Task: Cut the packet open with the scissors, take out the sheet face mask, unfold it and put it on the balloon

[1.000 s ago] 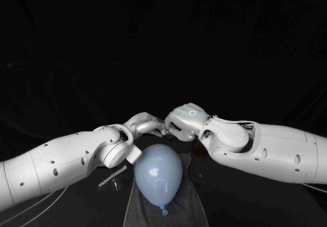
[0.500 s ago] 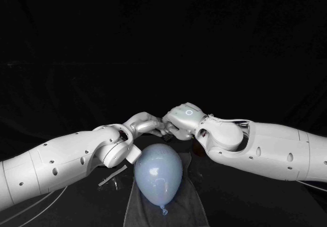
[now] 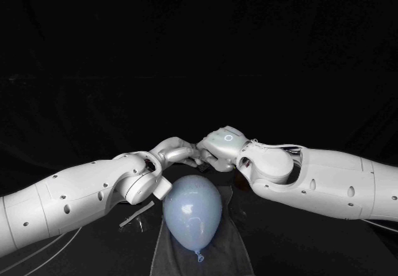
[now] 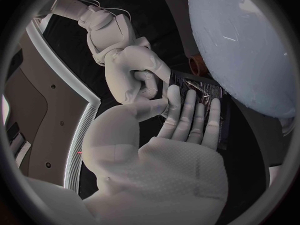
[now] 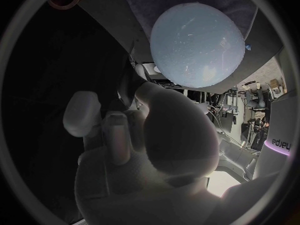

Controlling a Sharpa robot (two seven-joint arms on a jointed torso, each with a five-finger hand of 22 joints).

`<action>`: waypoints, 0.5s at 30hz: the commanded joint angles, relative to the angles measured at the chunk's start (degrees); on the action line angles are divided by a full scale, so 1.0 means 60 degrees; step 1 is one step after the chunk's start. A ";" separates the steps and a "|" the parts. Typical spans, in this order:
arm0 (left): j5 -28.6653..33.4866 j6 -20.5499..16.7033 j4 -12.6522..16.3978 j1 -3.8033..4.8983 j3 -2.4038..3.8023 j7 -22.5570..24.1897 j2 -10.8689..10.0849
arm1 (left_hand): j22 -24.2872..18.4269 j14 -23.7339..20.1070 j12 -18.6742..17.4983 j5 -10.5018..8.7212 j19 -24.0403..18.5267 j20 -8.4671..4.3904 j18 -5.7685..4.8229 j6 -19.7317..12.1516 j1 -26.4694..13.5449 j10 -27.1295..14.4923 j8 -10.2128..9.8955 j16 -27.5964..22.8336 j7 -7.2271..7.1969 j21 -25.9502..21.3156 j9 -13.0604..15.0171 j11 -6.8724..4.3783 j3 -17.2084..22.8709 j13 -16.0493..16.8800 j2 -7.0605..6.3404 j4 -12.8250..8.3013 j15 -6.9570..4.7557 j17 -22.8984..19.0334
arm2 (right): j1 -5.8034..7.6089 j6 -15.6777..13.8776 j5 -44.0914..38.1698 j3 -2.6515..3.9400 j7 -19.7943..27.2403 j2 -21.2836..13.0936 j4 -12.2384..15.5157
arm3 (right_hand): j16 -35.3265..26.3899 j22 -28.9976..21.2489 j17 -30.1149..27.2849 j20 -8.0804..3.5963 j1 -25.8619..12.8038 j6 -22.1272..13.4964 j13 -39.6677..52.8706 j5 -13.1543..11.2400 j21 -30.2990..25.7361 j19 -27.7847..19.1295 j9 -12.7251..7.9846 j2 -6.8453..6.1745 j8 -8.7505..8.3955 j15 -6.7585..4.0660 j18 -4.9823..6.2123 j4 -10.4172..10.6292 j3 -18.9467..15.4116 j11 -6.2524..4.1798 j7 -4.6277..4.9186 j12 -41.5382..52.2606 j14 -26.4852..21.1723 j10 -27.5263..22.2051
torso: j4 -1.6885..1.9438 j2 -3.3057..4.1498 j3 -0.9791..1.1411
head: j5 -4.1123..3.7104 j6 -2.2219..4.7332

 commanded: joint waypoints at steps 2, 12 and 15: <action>0.0095 0.0389 0.0110 0.0023 0.0023 0.0283 0.0062 | -0.0038 -0.0101 0.0074 0.0117 0.0090 -0.0020 -0.0095 0.0069 -0.0010 -0.0041 0.0082 0.0034 -0.0035 -0.0076 -0.0006 -0.0012 0.0475 -0.0043 -0.0022 -0.0397 -0.0003 -0.0073 | -0.0003 0.0816 -0.0337 -0.0003 -0.0333 0.0038 -0.0086 | 0.0053 0.0740 0.2508 -0.0052 0.0007 -0.0356 0.1981 -0.0041 -0.0045 0.0006 -0.0074 -0.0235 -0.0175 -0.0106 0.0099 -0.0011 -0.0199 -0.0093 -0.0037 -0.0025 0.0996 0.0546 | 0.0004 0.0002 -0.0002 | 0.0015 -0.0008; 0.0103 0.0528 0.0151 0.0024 0.0023 0.0378 0.0076 | -0.0143 -0.0153 0.0106 0.0442 0.0183 -0.0022 -0.0090 0.0079 -0.0057 -0.0003 0.0211 -0.0011 -0.0039 -0.0217 -0.0042 -0.0014 0.0482 -0.0188 -0.0041 -0.0426 0.0008 -0.0308 | 0.0004 0.1077 -0.0570 -0.0007 -0.0542 0.0122 -0.0246 | 0.0053 0.0813 0.2508 -0.0053 0.0161 -0.0042 0.2080 -0.0039 0.0088 0.0084 0.0004 -0.0114 -0.0015 -0.0062 0.0071 0.0004 -0.0374 -0.0019 0.0097 0.0089 0.0996 0.0639 | 0.0011 -0.0001 -0.0005 | 0.0006 -0.0025; 0.0103 0.0568 0.0172 0.0024 0.0023 0.0406 0.0078 | -0.0163 -0.0159 0.0108 0.0502 0.0201 -0.0023 -0.0088 0.0080 -0.0064 0.0000 0.0233 -0.0029 -0.0038 -0.0243 -0.0052 -0.0013 0.0480 -0.0218 -0.0042 -0.0431 0.0012 -0.0358 | 0.0005 0.1142 -0.0616 -0.0010 -0.0621 0.0143 -0.0288 | 0.0053 0.0840 0.2508 -0.0054 0.0193 0.0111 0.2110 -0.0040 0.0134 0.0114 0.0034 -0.0070 0.0066 -0.0002 0.0061 0.0010 -0.0389 0.0053 0.0191 0.0124 0.0996 0.0668 | 0.0013 0.0002 -0.0006 | 0.0007 -0.0042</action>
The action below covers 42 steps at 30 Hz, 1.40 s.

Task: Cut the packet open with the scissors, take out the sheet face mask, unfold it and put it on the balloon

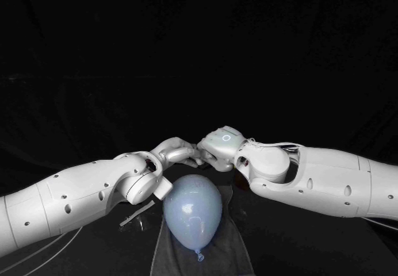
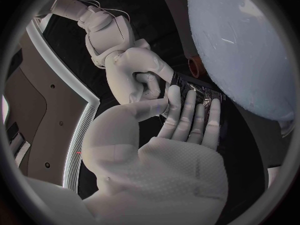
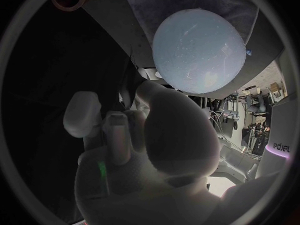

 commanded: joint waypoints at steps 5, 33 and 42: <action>0.0094 0.0578 0.0187 0.0035 0.0036 0.0508 0.0048 | -0.0050 -0.0075 0.0031 0.0176 0.0103 -0.0022 -0.0084 0.0090 -0.0032 0.0016 0.0272 -0.0067 -0.0036 -0.0097 -0.0007 -0.0028 0.0476 -0.0074 0.0000 -0.0443 0.0003 -0.0116 | -0.0013 0.0697 -0.0367 -0.0028 -0.0589 -0.0008 -0.0198 | 0.0033 0.0866 0.2517 -0.0009 0.0163 0.0274 0.2145 -0.0043 0.0111 0.0113 0.0046 0.0152 0.0155 0.0183 0.0049 0.0017 -0.0089 0.0226 0.0192 0.0092 0.0996 0.0671 | -0.0001 0.0001 -0.0006 | 0.0005 -0.0029; 0.0366 0.0709 0.0330 0.0047 0.0040 0.0675 -0.0076 | -0.0185 0.0050 0.0062 0.0685 0.0234 -0.0024 -0.0078 0.0144 -0.0073 0.0115 0.0491 -0.0135 -0.0052 -0.0276 -0.0040 -0.0045 0.0473 -0.0287 -0.0018 -0.0503 -0.0005 -0.0456 | -0.0003 0.0649 -0.0983 -0.0040 -0.0894 -0.0113 -0.0188 | 0.0033 0.1126 0.2517 0.0234 0.0238 0.2663 0.2424 -0.0044 0.0531 0.0335 0.0341 0.0682 0.1266 0.0550 -0.0025 0.0092 0.0050 0.0639 0.0435 0.0393 0.0996 0.0909 | -0.0006 0.0000 -0.0002 | 0.0066 -0.0209; 0.0397 0.0822 0.0361 0.0050 0.0040 0.0665 -0.0090 | -0.0210 0.0075 0.0061 0.0791 0.0255 -0.0024 -0.0077 0.0150 -0.0083 0.0129 0.0531 -0.0147 -0.0056 -0.0309 -0.0045 -0.0049 0.0478 -0.0321 -0.0023 -0.0514 -0.0008 -0.0517 | 0.0005 -0.0013 -0.1296 -0.0040 -0.0832 -0.0158 -0.0197 | 0.0033 0.1260 0.2517 0.0142 0.0151 0.3058 0.2516 -0.0042 0.0851 0.0461 0.0530 0.0814 0.1664 0.0405 -0.0077 0.0144 -0.0016 0.0458 0.0226 0.0487 0.0996 0.0979 | -0.0001 0.0004 -0.0002 | 0.0116 -0.0216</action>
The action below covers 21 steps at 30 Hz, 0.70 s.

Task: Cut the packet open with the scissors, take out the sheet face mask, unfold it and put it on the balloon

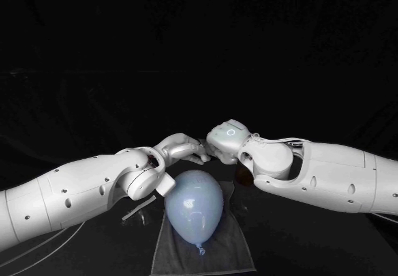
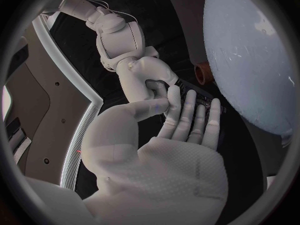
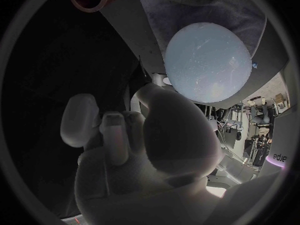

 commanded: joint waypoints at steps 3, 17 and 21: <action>0.0150 0.0471 0.0108 0.0032 0.0027 0.0425 0.0002 | -0.0018 0.0079 0.0062 0.0073 0.0087 0.0009 -0.0078 0.0152 0.0010 0.0078 0.0521 -0.0062 -0.0056 -0.0055 -0.0023 -0.0027 0.0479 -0.0027 0.0072 -0.0514 -0.0008 -0.0032 | -0.0004 -0.0501 -0.0540 -0.0012 -0.0314 -0.0084 -0.0137 | 0.0040 0.1278 0.2516 -0.0029 -0.0015 0.0157 0.2514 -0.0028 0.0127 0.0088 0.0173 0.0084 0.0178 -0.0105 -0.0028 0.0043 0.0033 -0.0105 -0.0024 0.0032 0.1014 0.1012 | 0.0006 0.0004 -0.0004 | 0.0012 -0.0008; 0.0215 0.0418 -0.0004 0.0035 0.0027 0.0344 0.0056 | -0.0025 0.0085 0.0061 0.0102 0.0093 0.0009 -0.0078 0.0150 0.0005 0.0079 0.0530 -0.0066 -0.0055 -0.0064 -0.0026 -0.0026 0.0478 -0.0036 0.0072 -0.0511 -0.0008 -0.0049 | 0.0036 -0.1176 0.0348 -0.0011 0.0582 -0.0474 0.0307 | 0.0040 0.1257 0.2516 -0.0096 -0.0153 -0.1407 0.2514 -0.0033 -0.0116 0.0028 0.0053 -0.0002 -0.0455 -0.0199 0.0003 0.0057 0.0170 -0.0223 -0.0010 0.0032 0.1014 0.1012 | -0.0012 -0.0004 0.0003 | 0.0040 0.0002; 0.0233 0.0425 -0.0023 0.0035 0.0027 0.0330 0.0069 | -0.0025 0.0085 0.0061 0.0102 0.0093 0.0009 -0.0078 0.0150 0.0005 0.0079 0.0530 -0.0066 -0.0055 -0.0064 -0.0026 -0.0026 0.0478 -0.0036 0.0072 -0.0511 -0.0008 -0.0049 | 0.0046 -0.1295 0.0602 -0.0012 0.0778 -0.0561 0.0463 | 0.0040 0.1276 0.2516 -0.0146 -0.0182 -0.1586 0.2514 -0.0030 -0.0118 0.0031 -0.0041 -0.0072 -0.0619 -0.0331 0.0005 0.0082 0.0159 -0.0355 -0.0125 0.0032 0.1014 0.1012 | -0.0010 0.0001 0.0010 | 0.0043 0.0024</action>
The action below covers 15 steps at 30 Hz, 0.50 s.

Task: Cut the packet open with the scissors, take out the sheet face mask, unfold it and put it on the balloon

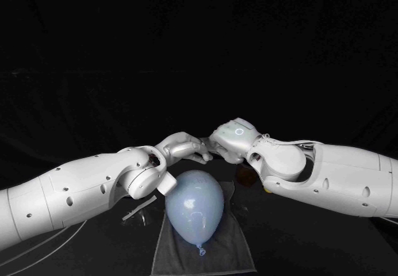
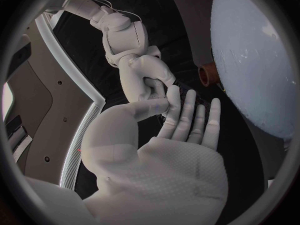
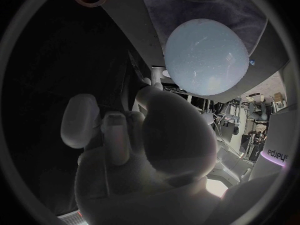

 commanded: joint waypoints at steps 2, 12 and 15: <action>0.0125 0.0259 -0.0004 0.0004 0.0003 0.0149 0.0043 | -0.0019 0.0087 0.0059 0.0062 0.0062 -0.0024 -0.0078 0.0147 0.0001 0.0027 0.0358 -0.0067 -0.0052 -0.0069 0.0013 -0.0004 0.0477 -0.0017 0.0072 -0.0507 -0.0008 -0.0021 | 0.0026 -0.0533 0.0532 0.0016 0.0402 -0.0064 0.0137 | 0.0033 0.1292 0.2508 -0.0060 -0.0177 0.0154 0.2510 -0.0006 -0.0038 -0.0009 -0.0008 -0.0297 0.0025 0.0048 0.0002 0.0105 -0.0156 0.0144 0.0192 0.0034 0.0990 0.0991 | 0.0001 0.0005 0.0006 | -0.0005 0.0022; 0.0288 0.0189 -0.0113 0.0005 0.0003 0.0095 0.0071 | -0.0023 0.0093 0.0057 0.0070 0.0066 -0.0024 -0.0078 0.0143 -0.0004 0.0025 0.0361 -0.0068 -0.0048 -0.0075 0.0010 -0.0002 0.0475 -0.0022 0.0074 -0.0497 -0.0008 -0.0031 | 0.0029 -0.3099 0.1353 0.0015 0.0664 -0.0491 0.0426 | 0.0033 0.1057 0.2508 0.0182 -0.0422 0.0597 0.1948 0.0011 -0.0936 -0.0215 0.0241 -0.0851 0.0850 0.0230 0.0128 0.1252 -0.1643 0.0413 0.0415 -0.0562 0.0990 0.0547 | 0.0016 0.0002 -0.0007 | -0.0040 0.0072; 0.0330 0.0170 -0.0143 0.0005 0.0002 0.0086 0.0073 | -0.0024 0.0095 0.0056 0.0071 0.0067 -0.0024 -0.0078 0.0142 -0.0005 0.0024 0.0362 -0.0068 -0.0048 -0.0077 0.0010 -0.0002 0.0474 -0.0024 0.0075 -0.0494 -0.0008 -0.0034 | 0.0029 -0.3650 0.1693 0.0014 0.0903 -0.0685 0.0622 | 0.0033 0.0891 0.2508 0.0207 -0.0137 0.0412 0.1666 0.0008 -0.1483 -0.0350 0.0340 -0.0818 0.1170 0.0253 0.0206 0.1614 -0.2000 0.0432 0.0432 -0.0864 0.0990 0.0327 | 0.0009 0.0000 -0.0007 | -0.0031 0.0071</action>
